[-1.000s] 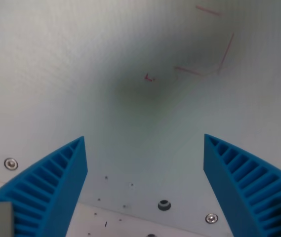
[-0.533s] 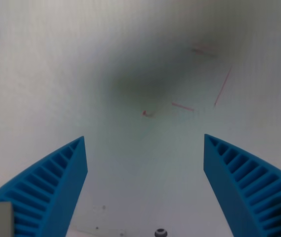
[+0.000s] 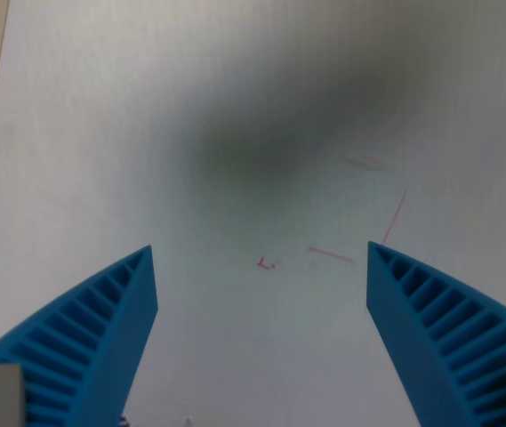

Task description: Move in gripper positive x

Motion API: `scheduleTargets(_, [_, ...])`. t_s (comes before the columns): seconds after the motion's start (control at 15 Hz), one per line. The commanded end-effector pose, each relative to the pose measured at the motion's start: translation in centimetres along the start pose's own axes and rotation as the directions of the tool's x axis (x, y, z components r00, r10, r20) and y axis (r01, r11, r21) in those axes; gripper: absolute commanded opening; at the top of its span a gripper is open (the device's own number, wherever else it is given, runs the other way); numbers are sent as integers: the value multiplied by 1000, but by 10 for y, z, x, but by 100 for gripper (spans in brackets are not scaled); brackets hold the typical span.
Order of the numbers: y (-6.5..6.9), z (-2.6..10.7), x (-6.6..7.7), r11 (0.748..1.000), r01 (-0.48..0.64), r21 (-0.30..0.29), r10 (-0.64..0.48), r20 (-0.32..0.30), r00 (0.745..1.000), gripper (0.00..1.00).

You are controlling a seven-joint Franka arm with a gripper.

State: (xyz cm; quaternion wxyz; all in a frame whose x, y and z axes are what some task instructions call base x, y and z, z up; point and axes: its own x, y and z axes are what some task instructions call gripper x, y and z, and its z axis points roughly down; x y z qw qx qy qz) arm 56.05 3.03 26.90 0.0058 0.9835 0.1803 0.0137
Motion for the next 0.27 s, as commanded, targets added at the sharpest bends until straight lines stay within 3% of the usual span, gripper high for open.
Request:
scheduleTargets(0.07, [0,-2,19,1000,-18,15,18,36,999,100])
scheduleTargets(0.27, [0,-1,34,1000,-18,15,18,36,999,100])
